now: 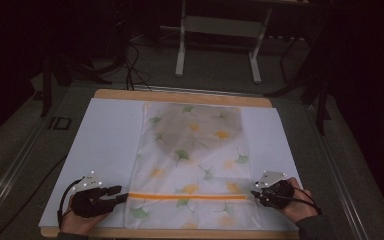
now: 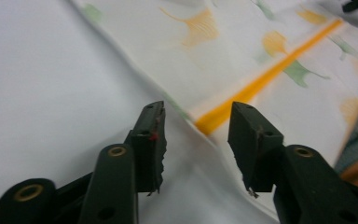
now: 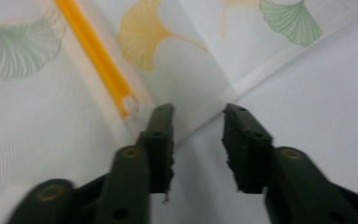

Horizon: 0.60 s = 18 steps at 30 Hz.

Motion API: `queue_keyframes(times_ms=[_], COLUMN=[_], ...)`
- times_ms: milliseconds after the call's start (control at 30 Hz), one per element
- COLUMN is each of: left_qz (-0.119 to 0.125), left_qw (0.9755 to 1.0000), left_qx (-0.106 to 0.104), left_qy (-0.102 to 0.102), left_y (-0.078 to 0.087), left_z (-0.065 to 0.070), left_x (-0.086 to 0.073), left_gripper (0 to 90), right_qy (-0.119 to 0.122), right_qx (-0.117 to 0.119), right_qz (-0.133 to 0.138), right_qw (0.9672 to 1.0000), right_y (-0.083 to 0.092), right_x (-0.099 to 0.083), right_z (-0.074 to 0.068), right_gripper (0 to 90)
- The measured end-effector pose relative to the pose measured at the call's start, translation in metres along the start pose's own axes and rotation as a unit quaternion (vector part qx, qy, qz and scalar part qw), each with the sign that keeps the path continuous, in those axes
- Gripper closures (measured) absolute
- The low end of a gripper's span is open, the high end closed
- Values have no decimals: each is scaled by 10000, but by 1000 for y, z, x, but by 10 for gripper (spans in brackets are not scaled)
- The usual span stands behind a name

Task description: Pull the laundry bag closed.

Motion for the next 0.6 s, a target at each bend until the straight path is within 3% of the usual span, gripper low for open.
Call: queue_keyframes(times_ms=[67, 167, 200, 233, 267, 333, 367, 400, 500, 567, 600], left_qz=[76, 197, 197, 245, 267, 304, 304, 257, 120, 72, 72], left_qw=[9998, 9990, 9990, 9978, 9972, 9955, 9955, 9906, 9851, 9816, 9816], left_qx=[140, 365, 365, 567, 642, 837, 837, 1299, 1666, 1852, 1852], left_qy=[81, 169, 169, 250, 273, 310, 310, 345, 401, 458, 458], left_y=[0, -1, -1, -2, -3, -4, -4, -6, -10, -12, -12], left_z=[-6, -15, -15, -21, -23, -29, -29, -39, -49, -56, -56], left_x=[1, 3, 3, 4, 5, 5, 5, 4, 0, 0, 0], left_gripper=[556, 557, 556, 556, 556, 556, 556, 547, 526, 512, 497], right_qy=[-188, -575, -575, -686, -947, -1148, -1148, -1569, -1869, -1990, -1990], right_qx=[175, 206, 206, 202, 185, 147, 147, -10, -155, -445, -445], right_qz=[182, 381, 381, 437, 557, 651, 651, 929, 1204, 1444, 1444], right_qw=[9995, 9974, 9974, 9965, 9938, 9911, 9911, 9832, 9749, 9683, 9683], right_y=[-5, -13, -13, -14, -17, -19, -19, -21, -22, -22, -22], right_x=[1, 0, 0, 0, -1, -3, -3, -7, -8, -8, -8], right_z=[1, 7, 7, 9, 13, 17, 17, 24, 30, 35, 35], right_gripper=[573, 548, 548, 537, 519, 513, 513, 501, 479, 479, 479])
Point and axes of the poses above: each handheld gripper's, and its own axes: y roughly backward along the jaws, x roughly out of its top, z roughly to its right, the point moved 9 cm from there along -y, roughly forward along the jaws, and after that the axes turned 9 degrees about x, right-handed, at the moved point
